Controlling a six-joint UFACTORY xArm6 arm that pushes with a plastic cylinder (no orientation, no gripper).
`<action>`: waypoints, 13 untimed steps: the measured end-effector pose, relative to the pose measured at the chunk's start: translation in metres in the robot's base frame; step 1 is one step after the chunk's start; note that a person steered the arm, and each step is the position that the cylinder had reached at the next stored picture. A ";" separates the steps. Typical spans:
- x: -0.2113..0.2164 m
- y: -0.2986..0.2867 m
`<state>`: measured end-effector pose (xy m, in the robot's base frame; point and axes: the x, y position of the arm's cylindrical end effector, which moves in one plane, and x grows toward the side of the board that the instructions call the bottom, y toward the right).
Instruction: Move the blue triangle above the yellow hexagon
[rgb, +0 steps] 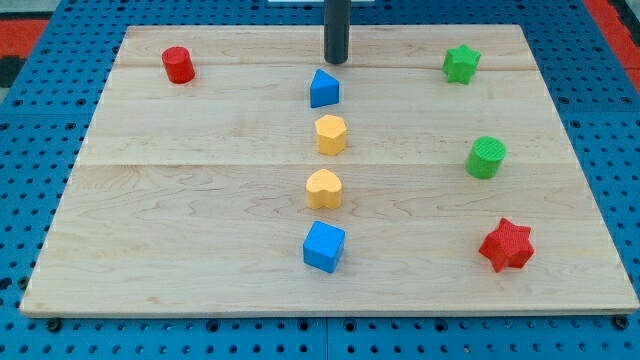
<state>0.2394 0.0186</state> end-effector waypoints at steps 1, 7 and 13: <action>-0.014 -0.007; 0.006 -0.022; 0.049 -0.022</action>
<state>0.2888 -0.0033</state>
